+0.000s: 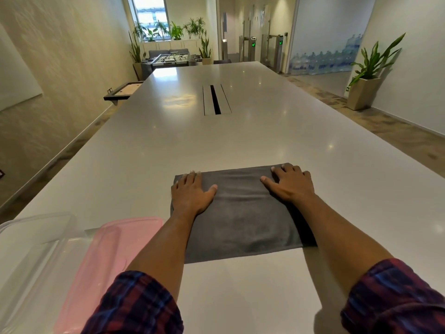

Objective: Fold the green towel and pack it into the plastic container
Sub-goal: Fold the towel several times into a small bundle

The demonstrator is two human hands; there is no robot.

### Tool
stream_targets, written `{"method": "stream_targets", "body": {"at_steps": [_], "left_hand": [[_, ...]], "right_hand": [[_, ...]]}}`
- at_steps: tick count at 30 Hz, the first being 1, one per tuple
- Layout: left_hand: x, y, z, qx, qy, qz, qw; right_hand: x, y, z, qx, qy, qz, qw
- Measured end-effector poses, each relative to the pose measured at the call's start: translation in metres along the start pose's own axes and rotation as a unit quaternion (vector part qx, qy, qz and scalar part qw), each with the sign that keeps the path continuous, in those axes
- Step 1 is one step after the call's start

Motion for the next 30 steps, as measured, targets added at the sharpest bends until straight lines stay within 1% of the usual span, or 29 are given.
{"method": "stream_targets", "body": {"at_steps": [2, 4, 6, 9, 12, 16, 21, 25, 30], "left_hand": [[0.002, -0.001, 0.002, 0.0, -0.006, 0.008, 1.0], [0.006, -0.002, 0.003, -0.009, 0.0, 0.034, 0.999], [0.009, -0.004, 0.002, -0.015, 0.026, 0.052, 0.998], [0.008, -0.007, -0.001, -0.017, 0.069, 0.06, 0.996], [0.008, -0.008, -0.002, -0.008, 0.095, 0.075, 0.993], [0.008, -0.008, -0.006, 0.015, 0.108, 0.072, 0.992], [0.012, -0.007, -0.003, 0.014, 0.081, 0.085, 0.993], [0.014, -0.005, -0.001, 0.011, 0.059, 0.096, 0.994], [0.018, 0.0, 0.003, 0.005, 0.077, 0.138, 0.987]], "right_hand": [[0.001, -0.002, 0.002, -0.002, -0.001, 0.044, 0.999], [-0.002, -0.003, 0.006, -0.022, -0.043, 0.079, 0.996], [-0.006, -0.006, 0.008, -0.029, -0.064, 0.068, 0.995], [-0.011, -0.012, 0.01, -0.026, -0.071, 0.023, 0.997], [-0.011, -0.013, 0.015, -0.032, -0.088, 0.028, 0.995], [-0.01, -0.013, 0.017, -0.043, -0.109, 0.025, 0.993], [-0.004, -0.013, 0.017, -0.056, -0.143, 0.058, 0.986], [-0.004, -0.012, 0.017, -0.049, -0.138, 0.091, 0.985], [0.002, -0.008, 0.016, -0.054, -0.148, 0.125, 0.98]]}}
Point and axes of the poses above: each hand's wrist, its own y-axis away from the middle knuckle, its own x-axis out of the back of the hand, z = x × y, the point moved 4 cm from there along -y, towards the middle knuckle, and after that the axes turned 12 degrees about y, right-handed, at the moved point
